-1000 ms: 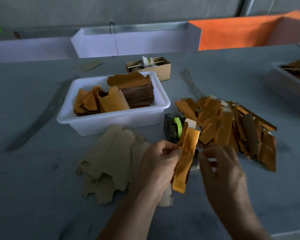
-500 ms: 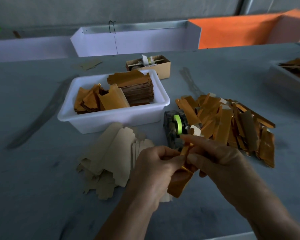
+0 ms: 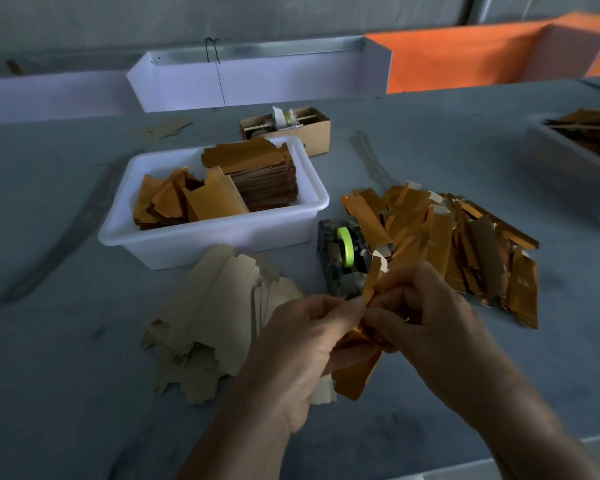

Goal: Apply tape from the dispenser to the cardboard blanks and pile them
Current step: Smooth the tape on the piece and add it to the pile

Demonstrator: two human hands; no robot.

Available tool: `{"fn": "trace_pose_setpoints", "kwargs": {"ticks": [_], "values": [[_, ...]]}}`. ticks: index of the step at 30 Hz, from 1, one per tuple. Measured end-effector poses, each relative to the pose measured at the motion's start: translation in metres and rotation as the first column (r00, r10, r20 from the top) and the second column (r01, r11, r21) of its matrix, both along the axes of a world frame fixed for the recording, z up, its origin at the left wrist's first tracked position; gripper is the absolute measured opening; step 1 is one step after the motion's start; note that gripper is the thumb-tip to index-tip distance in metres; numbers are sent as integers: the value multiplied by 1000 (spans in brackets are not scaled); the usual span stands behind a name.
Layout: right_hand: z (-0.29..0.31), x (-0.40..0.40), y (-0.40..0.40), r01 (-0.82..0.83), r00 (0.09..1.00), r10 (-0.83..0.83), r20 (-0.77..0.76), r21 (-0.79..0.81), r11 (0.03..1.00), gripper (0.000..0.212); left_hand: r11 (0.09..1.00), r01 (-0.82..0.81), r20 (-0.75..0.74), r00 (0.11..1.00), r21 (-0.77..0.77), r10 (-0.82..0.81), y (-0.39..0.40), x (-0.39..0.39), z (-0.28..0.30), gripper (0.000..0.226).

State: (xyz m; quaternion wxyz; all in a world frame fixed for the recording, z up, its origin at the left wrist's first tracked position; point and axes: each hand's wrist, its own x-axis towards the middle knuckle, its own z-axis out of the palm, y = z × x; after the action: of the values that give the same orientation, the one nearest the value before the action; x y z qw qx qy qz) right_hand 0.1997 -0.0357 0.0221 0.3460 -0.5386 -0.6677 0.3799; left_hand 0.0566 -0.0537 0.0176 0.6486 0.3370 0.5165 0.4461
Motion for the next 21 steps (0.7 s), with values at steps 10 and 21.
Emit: {"fn": "trace_pose_setpoints", "kwargs": {"ticks": [10,21], "values": [[2,-11,-1,116,973,-134,189,104,988,27,947,-192,-321,907,258,271,-2,11,-4,16],[15,-15,4,106,941,-140,307,125,987,35,882,-268,-354,840,387,411,-8,13,-7,14]]}}
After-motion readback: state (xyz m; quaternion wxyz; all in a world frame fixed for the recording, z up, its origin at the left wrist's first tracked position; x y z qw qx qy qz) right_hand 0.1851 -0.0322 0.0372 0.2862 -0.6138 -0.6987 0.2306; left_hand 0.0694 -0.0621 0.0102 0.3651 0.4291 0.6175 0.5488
